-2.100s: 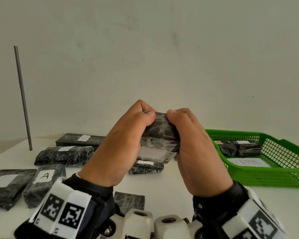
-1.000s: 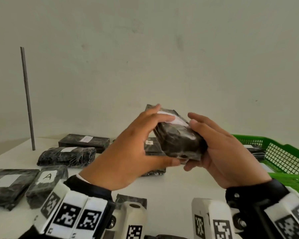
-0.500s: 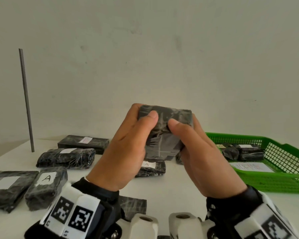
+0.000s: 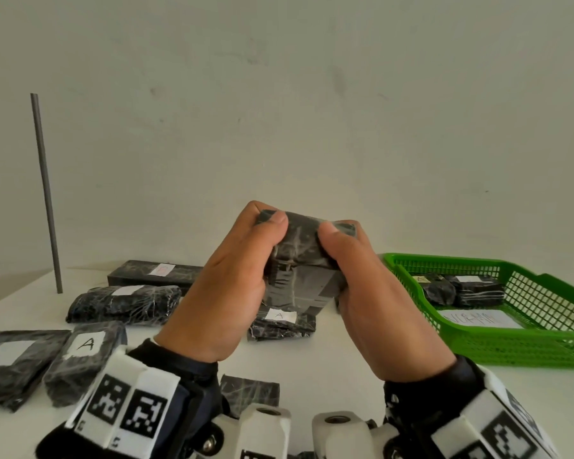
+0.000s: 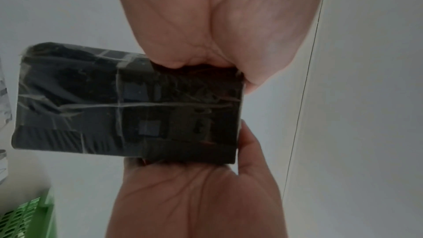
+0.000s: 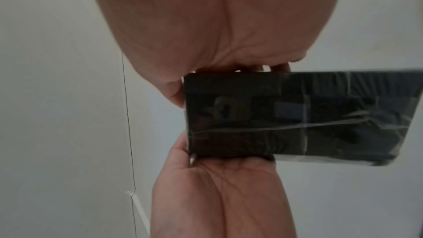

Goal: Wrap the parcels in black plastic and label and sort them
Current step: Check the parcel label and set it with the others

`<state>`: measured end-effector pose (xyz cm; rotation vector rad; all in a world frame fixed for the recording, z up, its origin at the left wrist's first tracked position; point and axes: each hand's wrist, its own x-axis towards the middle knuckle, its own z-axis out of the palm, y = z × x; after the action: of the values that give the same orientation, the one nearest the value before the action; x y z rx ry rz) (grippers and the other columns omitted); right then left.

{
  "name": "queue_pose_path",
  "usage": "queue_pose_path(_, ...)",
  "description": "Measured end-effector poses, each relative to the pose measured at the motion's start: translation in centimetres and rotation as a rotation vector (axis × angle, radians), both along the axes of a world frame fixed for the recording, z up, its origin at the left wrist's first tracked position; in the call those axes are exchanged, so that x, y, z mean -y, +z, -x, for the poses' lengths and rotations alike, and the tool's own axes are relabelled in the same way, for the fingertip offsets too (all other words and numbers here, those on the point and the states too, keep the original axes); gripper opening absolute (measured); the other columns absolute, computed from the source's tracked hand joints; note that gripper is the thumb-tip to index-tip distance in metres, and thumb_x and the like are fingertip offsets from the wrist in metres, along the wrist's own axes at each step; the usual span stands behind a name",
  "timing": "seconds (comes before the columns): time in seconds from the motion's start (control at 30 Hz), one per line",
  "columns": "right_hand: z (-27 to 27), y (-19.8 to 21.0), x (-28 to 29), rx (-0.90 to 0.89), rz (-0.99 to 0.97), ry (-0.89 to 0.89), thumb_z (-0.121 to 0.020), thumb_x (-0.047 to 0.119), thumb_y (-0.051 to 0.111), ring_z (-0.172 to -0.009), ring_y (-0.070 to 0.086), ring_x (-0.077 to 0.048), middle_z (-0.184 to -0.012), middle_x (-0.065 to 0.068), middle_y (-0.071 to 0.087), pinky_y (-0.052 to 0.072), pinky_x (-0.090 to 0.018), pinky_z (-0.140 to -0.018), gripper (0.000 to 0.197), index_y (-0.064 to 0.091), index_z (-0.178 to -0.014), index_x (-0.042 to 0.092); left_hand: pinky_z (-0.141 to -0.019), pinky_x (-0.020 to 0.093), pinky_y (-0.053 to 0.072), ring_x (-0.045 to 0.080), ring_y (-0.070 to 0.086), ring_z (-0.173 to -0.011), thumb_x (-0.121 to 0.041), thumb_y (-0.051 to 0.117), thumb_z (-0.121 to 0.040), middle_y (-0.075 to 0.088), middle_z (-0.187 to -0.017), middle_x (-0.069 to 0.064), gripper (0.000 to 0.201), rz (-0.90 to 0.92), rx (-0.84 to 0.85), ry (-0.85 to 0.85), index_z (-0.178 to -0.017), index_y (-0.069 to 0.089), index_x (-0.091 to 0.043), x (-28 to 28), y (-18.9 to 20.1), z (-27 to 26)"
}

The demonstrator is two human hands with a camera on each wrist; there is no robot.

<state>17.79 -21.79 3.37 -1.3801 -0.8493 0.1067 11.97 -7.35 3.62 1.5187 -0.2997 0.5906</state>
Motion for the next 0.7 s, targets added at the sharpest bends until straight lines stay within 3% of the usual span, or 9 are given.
queue_pose_path(0.07, -0.14, -0.05, -0.16, -0.002, 0.009, -0.015, -0.090, 0.064, 0.051, -0.121, 0.055, -0.043, -0.124, -0.026, 0.057, 0.039, -0.069, -0.109, 0.067, 0.052, -0.118, 0.003, -0.109, 0.075, 0.037, 0.050, 0.058, -0.106, -0.058, 0.054, -0.093, 0.058, -0.104, 0.031, 0.053, -0.016, -0.021, 0.001, -0.106, 0.053, -0.007, -0.14, -0.04, -0.25)
queue_pose_path(0.13, -0.49, -0.24, -0.04, -0.012, -0.003, -0.022, -0.089, 0.067, 0.049, -0.116, 0.053, -0.043, -0.115, -0.022, 0.055, 0.035, -0.071, -0.113, 0.066, 0.053, -0.112, 0.005, -0.110, 0.061, 0.041, 0.027, 0.062, -0.098, -0.060, 0.052, -0.093, 0.065, -0.095, 0.007, 0.033, -0.054, 0.019, 0.035, -0.097, 0.062, -0.029, -0.12, 0.03, -0.34)
queue_pose_path(0.17, -0.48, -0.28, 0.02, 0.010, -0.001, -0.025, -0.089, 0.068, 0.046, -0.117, 0.053, -0.038, -0.112, -0.015, 0.054, 0.034, -0.068, -0.116, 0.056, 0.057, -0.104, 0.015, -0.107, 0.055, 0.041, 0.019, 0.059, -0.099, -0.060, 0.050, -0.091, 0.064, -0.093, -0.011, 0.023, -0.075, 0.044, 0.059, -0.095, 0.061, -0.040, 0.08, 0.23, -0.24)
queue_pose_path(0.2, -0.18, -0.18, -0.02, 0.047, 0.002, -0.020, -0.089, 0.068, 0.043, -0.124, 0.054, -0.033, -0.116, -0.005, 0.057, 0.034, -0.064, -0.119, 0.044, 0.059, -0.101, 0.028, -0.104, 0.056, 0.042, 0.019, 0.057, -0.099, -0.060, 0.050, -0.090, 0.062, -0.092, -0.013, 0.021, -0.076, 0.040, 0.067, -0.092, 0.060, -0.041, 0.21, 0.38, -0.19)
queue_pose_path(0.23, 0.02, -0.14, -0.14, 0.078, 0.015, -0.027, -0.089, 0.067, 0.041, -0.130, 0.054, -0.035, -0.122, -0.005, 0.058, 0.035, -0.061, -0.120, 0.040, 0.059, -0.103, 0.035, -0.099, 0.059, 0.042, 0.028, 0.054, -0.096, -0.059, 0.050, -0.089, 0.059, -0.089, 0.003, 0.026, -0.054, 0.028, 0.053, -0.088, 0.058, -0.034, 0.20, 0.34, -0.25)
queue_pose_path(0.33, -0.10, -0.55, -0.29, 0.083, 0.041, -0.086, -0.091, 0.067, 0.041, -0.129, 0.051, -0.045, -0.134, -0.028, 0.055, 0.038, -0.064, -0.115, 0.072, 0.059, -0.122, 0.004, -0.086, 0.058, 0.038, 0.050, 0.044, -0.090, -0.054, 0.052, -0.091, 0.043, -0.088, 0.026, 0.050, -0.017, 0.014, 0.005, -0.095, 0.041, -0.006, -0.18, 0.23, -0.38)
queue_pose_path(0.47, -0.17, -0.61, -0.18, 0.145, 0.065, -0.118, -0.088, 0.063, 0.034, -0.133, 0.053, -0.036, -0.144, -0.021, 0.055, 0.039, -0.058, -0.116, 0.081, 0.056, -0.136, 0.002, -0.078, 0.048, 0.037, 0.048, 0.040, -0.082, -0.045, 0.056, -0.092, 0.038, -0.086, 0.026, 0.034, -0.018, 0.025, -0.006, -0.085, 0.041, -0.014, 0.18, 0.39, -0.25)
queue_pose_path(0.57, -0.53, -0.67, -0.44, 0.051, 0.019, -0.081, -0.089, 0.067, 0.047, -0.124, 0.058, -0.040, -0.131, -0.024, 0.057, 0.041, -0.063, -0.111, 0.061, 0.063, -0.109, 0.012, -0.072, 0.037, 0.046, 0.028, 0.048, -0.075, -0.035, 0.053, -0.096, 0.046, -0.082, 0.015, 0.025, -0.020, 0.042, 0.000, -0.083, 0.046, -0.016, 0.12, 0.25, -0.35)
queue_pose_path(0.7, -0.43, -0.76, -0.64, -0.023, 0.013, -0.029, -0.090, 0.066, 0.047, -0.119, 0.054, -0.046, -0.122, -0.030, 0.053, 0.040, -0.068, -0.108, 0.067, 0.055, -0.114, 0.004, -0.076, 0.054, 0.033, 0.046, 0.034, -0.080, -0.044, 0.054, -0.094, 0.032, -0.085, 0.026, 0.033, -0.006, 0.046, 0.018, -0.083, 0.040, -0.016, 0.08, 0.41, -0.20)
